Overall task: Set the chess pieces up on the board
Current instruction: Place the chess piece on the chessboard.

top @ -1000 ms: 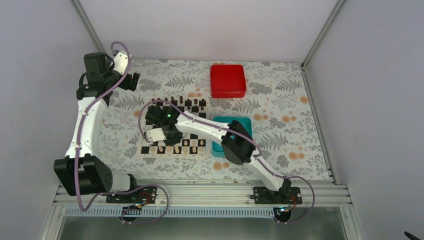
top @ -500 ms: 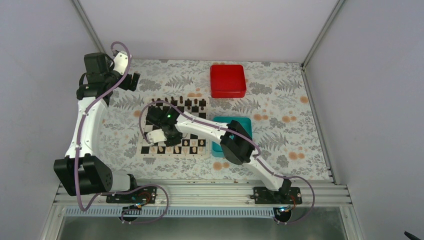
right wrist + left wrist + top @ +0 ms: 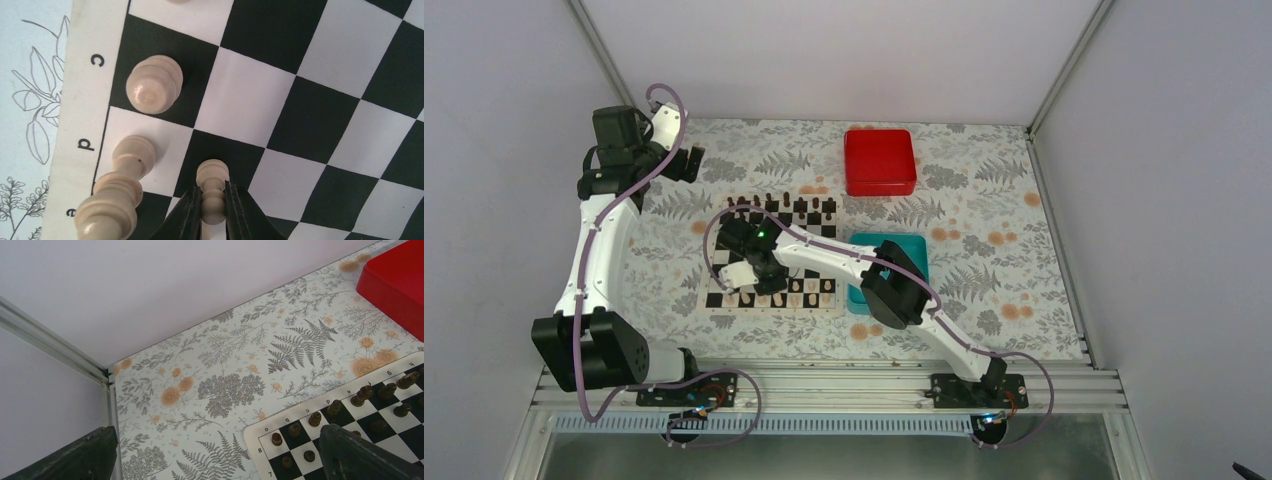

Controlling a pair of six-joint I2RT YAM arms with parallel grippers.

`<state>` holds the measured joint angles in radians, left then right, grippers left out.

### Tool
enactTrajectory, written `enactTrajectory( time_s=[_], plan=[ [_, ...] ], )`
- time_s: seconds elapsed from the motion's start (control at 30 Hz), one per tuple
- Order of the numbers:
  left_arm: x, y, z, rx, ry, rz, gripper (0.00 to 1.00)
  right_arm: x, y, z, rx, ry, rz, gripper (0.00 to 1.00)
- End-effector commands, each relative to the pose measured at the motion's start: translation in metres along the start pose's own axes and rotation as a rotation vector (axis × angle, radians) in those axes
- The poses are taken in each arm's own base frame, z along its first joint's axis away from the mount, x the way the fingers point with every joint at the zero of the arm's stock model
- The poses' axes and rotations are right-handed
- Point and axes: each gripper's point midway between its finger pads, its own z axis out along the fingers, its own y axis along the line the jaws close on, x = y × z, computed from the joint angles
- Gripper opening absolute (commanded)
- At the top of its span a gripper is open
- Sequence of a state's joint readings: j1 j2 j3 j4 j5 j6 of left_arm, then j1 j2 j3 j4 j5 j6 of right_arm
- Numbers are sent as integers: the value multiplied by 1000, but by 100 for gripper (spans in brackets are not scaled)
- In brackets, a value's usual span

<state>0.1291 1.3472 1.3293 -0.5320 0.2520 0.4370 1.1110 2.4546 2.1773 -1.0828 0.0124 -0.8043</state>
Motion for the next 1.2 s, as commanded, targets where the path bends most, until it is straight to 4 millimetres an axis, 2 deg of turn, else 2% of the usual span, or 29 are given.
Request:
enactTrajectory(
  time_s=[0.0, 0.57, 0.93, 1.17],
  plan=[
    [-6, 2, -5, -6, -32, 15, 100, 4, -2, 7, -6, 2, 0, 14],
    [-6, -1, -4, 10, -34, 14, 100, 4, -16, -12, 45, -16, 20, 21],
    [-6, -6, -5, 39, -42, 19, 100, -3, -18, -46, 66, -65, 28, 25],
    [-8, -8, -6, 53, -46, 23, 100, -1, -26, -82, 124, -83, 51, 27]
  ],
)
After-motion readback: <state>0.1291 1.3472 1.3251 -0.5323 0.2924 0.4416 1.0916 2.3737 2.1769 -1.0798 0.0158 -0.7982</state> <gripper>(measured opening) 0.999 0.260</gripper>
